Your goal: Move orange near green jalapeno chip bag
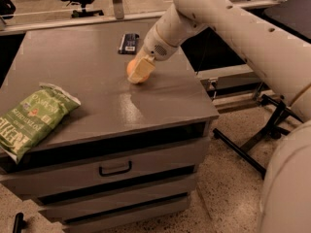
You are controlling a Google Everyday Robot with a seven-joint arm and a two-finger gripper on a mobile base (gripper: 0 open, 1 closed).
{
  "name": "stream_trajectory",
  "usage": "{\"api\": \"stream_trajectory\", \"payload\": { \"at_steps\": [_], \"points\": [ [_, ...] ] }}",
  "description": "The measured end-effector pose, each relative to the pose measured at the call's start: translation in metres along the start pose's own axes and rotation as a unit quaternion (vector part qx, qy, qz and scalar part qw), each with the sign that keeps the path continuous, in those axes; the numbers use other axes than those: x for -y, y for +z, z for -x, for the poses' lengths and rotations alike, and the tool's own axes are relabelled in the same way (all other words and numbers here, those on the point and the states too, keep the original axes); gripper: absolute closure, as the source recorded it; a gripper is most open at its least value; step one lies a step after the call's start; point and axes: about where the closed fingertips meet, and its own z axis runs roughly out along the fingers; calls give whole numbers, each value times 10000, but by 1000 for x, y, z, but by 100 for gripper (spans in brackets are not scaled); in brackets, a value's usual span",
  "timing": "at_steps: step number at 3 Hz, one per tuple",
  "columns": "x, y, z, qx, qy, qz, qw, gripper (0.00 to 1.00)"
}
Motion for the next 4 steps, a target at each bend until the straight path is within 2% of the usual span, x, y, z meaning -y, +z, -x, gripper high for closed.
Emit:
{"api": "stream_trajectory", "payload": {
  "at_steps": [1, 2, 3, 4],
  "points": [
    [-31, -8, 22, 322, -354, 267, 9985, 95],
    [-72, -1, 47, 540, -836, 632, 9930, 100],
    [-113, 22, 63, 639, -1164, 1109, 9849, 100],
    [-137, 36, 75, 655, -1409, 1393, 9780, 83]
  ]
}}
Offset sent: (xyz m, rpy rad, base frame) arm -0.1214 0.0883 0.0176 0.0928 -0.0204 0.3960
